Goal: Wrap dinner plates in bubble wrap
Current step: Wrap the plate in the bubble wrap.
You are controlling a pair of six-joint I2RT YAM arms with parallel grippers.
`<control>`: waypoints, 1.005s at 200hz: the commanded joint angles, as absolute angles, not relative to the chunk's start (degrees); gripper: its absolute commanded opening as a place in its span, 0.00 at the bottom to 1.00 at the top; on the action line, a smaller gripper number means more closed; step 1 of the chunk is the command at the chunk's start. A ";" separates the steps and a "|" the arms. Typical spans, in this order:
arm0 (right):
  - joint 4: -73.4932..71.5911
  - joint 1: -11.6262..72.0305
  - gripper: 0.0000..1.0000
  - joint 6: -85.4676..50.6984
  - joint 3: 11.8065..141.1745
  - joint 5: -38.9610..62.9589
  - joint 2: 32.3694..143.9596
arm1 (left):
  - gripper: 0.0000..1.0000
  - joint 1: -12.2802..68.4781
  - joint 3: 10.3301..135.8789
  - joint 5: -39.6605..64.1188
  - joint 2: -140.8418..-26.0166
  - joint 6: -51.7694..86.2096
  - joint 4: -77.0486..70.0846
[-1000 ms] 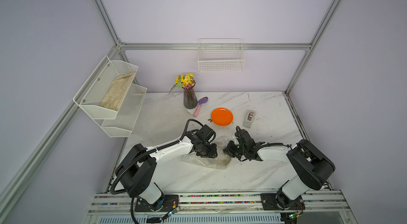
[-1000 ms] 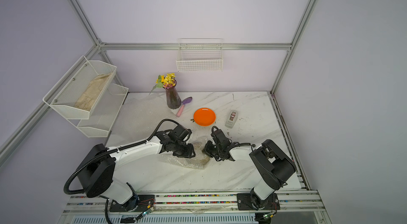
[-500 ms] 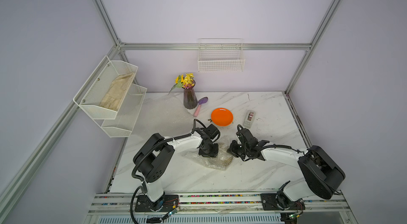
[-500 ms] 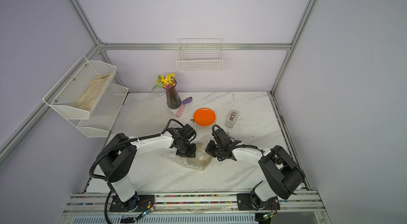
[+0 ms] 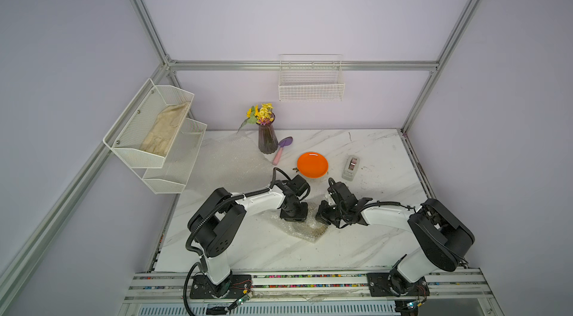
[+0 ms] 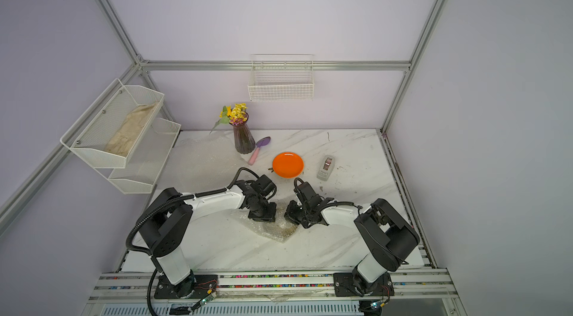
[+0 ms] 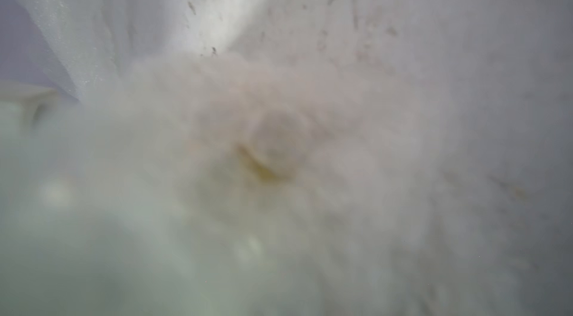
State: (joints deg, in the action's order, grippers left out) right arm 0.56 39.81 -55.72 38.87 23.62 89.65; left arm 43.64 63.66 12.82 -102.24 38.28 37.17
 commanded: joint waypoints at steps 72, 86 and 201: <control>10.48 39.82 0.00 -53.56 45.76 20.22 79.29 | 0.24 43.92 62.31 13.05 -104.49 36.38 38.14; 2.39 39.81 0.00 -56.85 45.44 26.23 82.51 | 0.24 43.94 62.53 13.13 -104.42 36.30 38.14; 9.02 38.94 0.00 -53.23 35.28 20.21 92.11 | 0.47 40.86 66.12 -1.47 -88.10 38.25 51.86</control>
